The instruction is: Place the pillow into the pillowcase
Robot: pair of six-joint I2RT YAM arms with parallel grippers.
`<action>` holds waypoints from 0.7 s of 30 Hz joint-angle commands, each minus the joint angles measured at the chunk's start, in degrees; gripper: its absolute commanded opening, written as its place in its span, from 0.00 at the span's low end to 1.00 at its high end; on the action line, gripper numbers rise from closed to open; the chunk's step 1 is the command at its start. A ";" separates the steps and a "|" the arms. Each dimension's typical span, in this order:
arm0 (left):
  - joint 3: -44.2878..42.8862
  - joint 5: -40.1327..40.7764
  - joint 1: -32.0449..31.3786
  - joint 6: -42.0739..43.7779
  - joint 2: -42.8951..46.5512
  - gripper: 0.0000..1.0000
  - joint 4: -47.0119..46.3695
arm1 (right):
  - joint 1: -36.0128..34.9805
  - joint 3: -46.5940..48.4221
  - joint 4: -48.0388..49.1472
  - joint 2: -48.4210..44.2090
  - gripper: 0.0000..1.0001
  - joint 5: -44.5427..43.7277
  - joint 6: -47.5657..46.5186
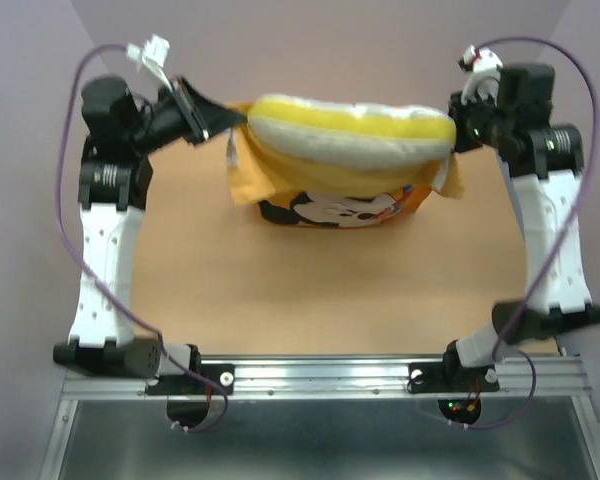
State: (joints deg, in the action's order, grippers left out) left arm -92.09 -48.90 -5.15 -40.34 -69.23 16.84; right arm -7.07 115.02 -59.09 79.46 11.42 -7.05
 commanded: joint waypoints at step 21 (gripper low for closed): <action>13.36 -3.11 8.55 -15.36 -1.07 0.00 -22.27 | 0.73 2.10 1.35 12.02 0.01 -2.97 3.80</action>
State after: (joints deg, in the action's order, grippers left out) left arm -80.16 -48.05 -3.95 -44.77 -66.06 5.19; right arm -6.83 116.40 -55.24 85.86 15.70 -0.71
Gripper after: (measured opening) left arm 0.037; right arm 0.033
